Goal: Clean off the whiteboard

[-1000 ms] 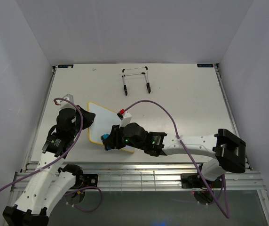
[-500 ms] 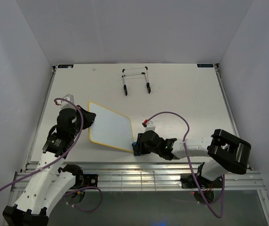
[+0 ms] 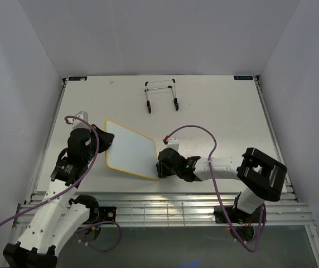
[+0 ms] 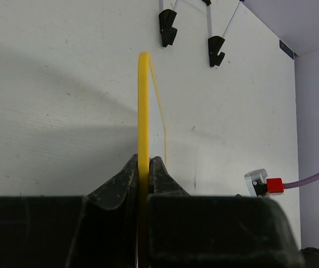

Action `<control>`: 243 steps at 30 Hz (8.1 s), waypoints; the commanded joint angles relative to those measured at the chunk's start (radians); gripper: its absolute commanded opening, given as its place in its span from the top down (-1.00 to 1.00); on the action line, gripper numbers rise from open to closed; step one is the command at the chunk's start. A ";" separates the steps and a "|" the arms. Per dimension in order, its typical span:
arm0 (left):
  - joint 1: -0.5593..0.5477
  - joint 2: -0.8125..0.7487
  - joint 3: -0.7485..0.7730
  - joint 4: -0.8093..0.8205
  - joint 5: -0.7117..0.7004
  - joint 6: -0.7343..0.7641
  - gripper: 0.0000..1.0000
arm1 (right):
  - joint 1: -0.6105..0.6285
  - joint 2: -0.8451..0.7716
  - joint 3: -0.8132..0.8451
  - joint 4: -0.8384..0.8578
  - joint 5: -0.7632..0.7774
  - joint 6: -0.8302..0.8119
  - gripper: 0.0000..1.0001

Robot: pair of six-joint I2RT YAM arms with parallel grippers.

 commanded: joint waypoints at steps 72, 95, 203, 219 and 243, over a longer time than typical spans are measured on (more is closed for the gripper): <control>-0.017 0.133 -0.028 0.350 0.291 -0.002 1.00 | -0.582 -0.745 -0.073 -0.598 -0.166 -0.457 -0.55; -0.003 0.397 0.206 0.475 0.386 -0.129 1.00 | -0.650 -0.822 -0.053 -0.633 -0.242 -0.523 -0.64; 0.253 2.219 1.408 2.157 0.836 -0.353 1.00 | -0.706 -0.630 -0.018 -0.616 -0.436 -0.572 -0.63; 0.256 2.225 1.361 2.184 0.842 -0.384 0.78 | -0.706 -0.658 -0.027 -0.614 -0.448 -0.575 -0.64; 0.305 2.175 1.233 2.210 0.857 -0.440 0.49 | -0.706 -0.679 -0.032 -0.602 -0.489 -0.576 -0.64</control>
